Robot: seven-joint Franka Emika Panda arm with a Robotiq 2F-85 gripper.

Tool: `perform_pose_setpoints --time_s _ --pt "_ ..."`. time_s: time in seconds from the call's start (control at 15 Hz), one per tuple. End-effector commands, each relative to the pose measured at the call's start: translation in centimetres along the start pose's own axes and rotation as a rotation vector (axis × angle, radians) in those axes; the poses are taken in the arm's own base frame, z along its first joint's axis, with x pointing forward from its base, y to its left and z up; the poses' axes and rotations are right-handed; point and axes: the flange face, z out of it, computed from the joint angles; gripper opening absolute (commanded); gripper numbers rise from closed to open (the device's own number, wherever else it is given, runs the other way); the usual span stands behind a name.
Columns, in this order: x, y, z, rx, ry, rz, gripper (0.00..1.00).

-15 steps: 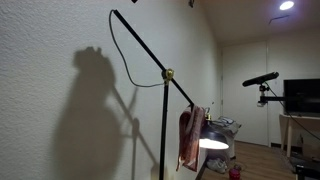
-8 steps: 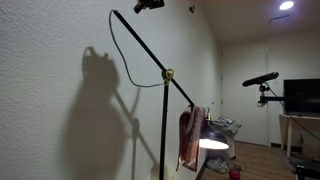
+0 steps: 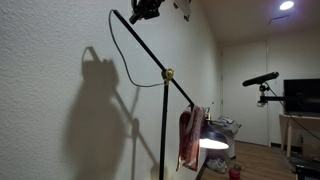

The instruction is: Move the lamp upwards

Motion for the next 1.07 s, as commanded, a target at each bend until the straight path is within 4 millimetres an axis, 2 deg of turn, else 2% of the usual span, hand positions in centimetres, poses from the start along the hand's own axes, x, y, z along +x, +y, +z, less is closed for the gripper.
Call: perform_pose_setpoints --time_s 0.0,0.4,0.67,1.0 --pt "0.7 -1.0 0.3 0.004 -0.008 -0.041 0.00" --pt "0.5 -2.3 -0.3 0.018 0.002 -0.119 0.00" --pt "0.6 -2.3 -0.6 0.022 0.007 -0.127 0.00" --pt "2.8 -1.7 -2.6 -0.003 0.092 -0.137 0.00"
